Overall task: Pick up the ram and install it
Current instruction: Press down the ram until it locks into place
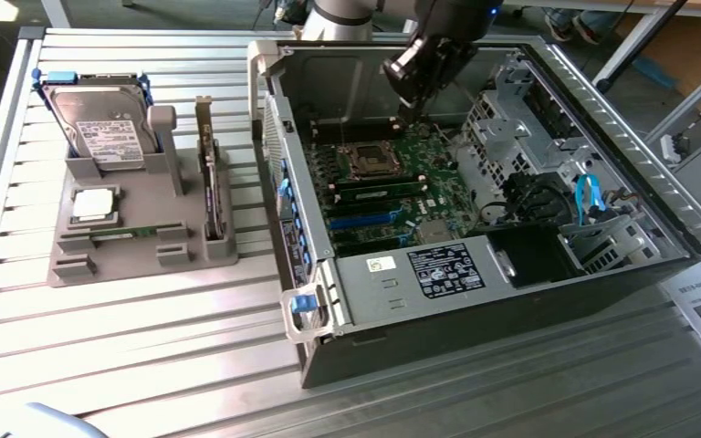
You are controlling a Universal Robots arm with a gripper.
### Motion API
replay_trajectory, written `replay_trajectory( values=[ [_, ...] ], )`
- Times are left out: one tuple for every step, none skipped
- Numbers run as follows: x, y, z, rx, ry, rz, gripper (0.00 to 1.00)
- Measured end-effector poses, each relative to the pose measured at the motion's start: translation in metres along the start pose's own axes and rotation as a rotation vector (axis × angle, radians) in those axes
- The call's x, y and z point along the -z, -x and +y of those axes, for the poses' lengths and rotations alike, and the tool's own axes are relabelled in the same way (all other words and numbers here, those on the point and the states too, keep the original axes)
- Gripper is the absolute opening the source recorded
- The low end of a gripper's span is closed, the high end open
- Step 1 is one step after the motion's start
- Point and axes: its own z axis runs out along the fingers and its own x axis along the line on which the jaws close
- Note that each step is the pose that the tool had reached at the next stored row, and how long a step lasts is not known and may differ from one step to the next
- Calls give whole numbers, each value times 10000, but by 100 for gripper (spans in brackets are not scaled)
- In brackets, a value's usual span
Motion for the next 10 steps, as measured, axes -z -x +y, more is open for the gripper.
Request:
replay_trajectory(
  values=[
    [-1, 0, 0, -158, 2, -1, 10],
    [-1, 0, 0, -295, 4, -1, 10],
    [-2, 0, 0, -447, 5, -2, 10],
    [-3, 0, 0, -587, 7, -4, 10],
    [-4, 0, 0, -726, 9, -4, 10],
    [-4, 0, 0, -865, 11, -5, 10],
    [-5, 0, 0, -1005, 13, -6, 10],
    [-6, 0, 0, -1152, 15, -7, 10],
    [-6, 0, 0, -1292, 17, -8, 10],
    [-7, 0, 0, -1429, 19, -8, 10]
  ],
)
